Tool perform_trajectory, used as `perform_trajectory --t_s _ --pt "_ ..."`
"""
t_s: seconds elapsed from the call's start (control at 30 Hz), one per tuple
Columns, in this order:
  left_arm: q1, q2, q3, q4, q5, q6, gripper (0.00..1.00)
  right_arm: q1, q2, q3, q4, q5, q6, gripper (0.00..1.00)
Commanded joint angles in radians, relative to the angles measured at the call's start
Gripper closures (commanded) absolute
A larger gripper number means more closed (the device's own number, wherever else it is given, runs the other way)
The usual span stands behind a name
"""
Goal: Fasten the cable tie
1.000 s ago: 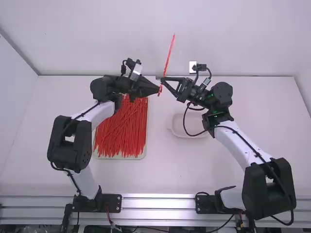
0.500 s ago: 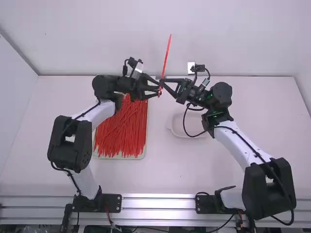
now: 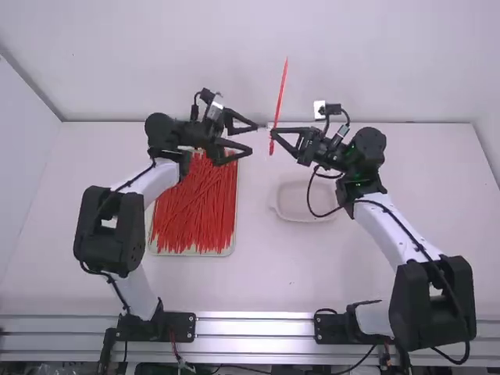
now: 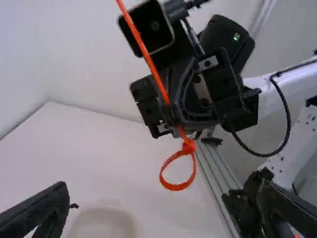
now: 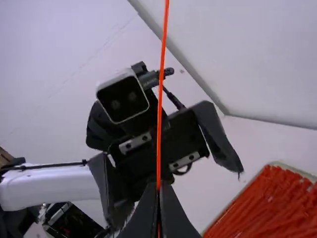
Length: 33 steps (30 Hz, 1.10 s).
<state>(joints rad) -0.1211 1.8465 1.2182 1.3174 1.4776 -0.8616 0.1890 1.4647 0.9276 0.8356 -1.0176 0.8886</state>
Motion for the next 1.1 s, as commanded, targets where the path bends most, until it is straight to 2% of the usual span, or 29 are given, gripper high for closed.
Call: perform_trajectory --t_s 0.0,0.07,0.23,0.47,0.5,0.53,0.63,0.73,0.9,1.07 --pt "0.027 -0.004 0.028 -0.059 -0.048 0.054 0.01 -0.014 -0.019 0.02 -0.023 -0.033 -0.053 1.0" --pt "0.039 -0.004 0.028 -0.193 -0.081 0.124 0.01 -0.024 -0.019 0.02 -0.063 -0.033 -0.083 1.0" --pt "0.059 -0.004 0.028 -0.385 -0.11 0.218 0.01 -0.042 -0.019 0.02 -0.131 -0.034 -0.144 1.0" --pt "0.099 -0.004 0.028 -0.792 -0.134 0.445 0.01 -0.074 -0.019 0.02 -0.353 -0.029 -0.346 1.0" --pt "0.103 -0.004 0.028 -0.913 -0.188 0.495 0.01 -0.073 -0.019 0.02 -0.406 -0.025 -0.404 1.0" --pt "0.103 -0.004 0.028 -0.928 -0.195 0.5 0.01 -0.073 -0.019 0.02 -0.412 -0.024 -0.41 1.0" --pt "0.095 -0.004 0.028 -1.198 -0.32 0.667 0.01 -0.064 -0.019 0.02 -0.567 0.06 -0.543 1.0" --pt "0.095 -0.004 0.027 -1.356 -0.39 0.769 0.01 -0.048 -0.019 0.02 -0.678 0.151 -0.63 1.0" --pt "0.089 -0.005 0.027 -1.507 -0.397 0.888 0.01 -0.037 -0.019 0.019 -0.771 0.293 -0.705 1.0" --pt "0.089 -0.005 0.027 -1.593 -0.398 0.968 0.01 -0.038 -0.019 -0.016 -0.753 0.379 -0.71 1.0"
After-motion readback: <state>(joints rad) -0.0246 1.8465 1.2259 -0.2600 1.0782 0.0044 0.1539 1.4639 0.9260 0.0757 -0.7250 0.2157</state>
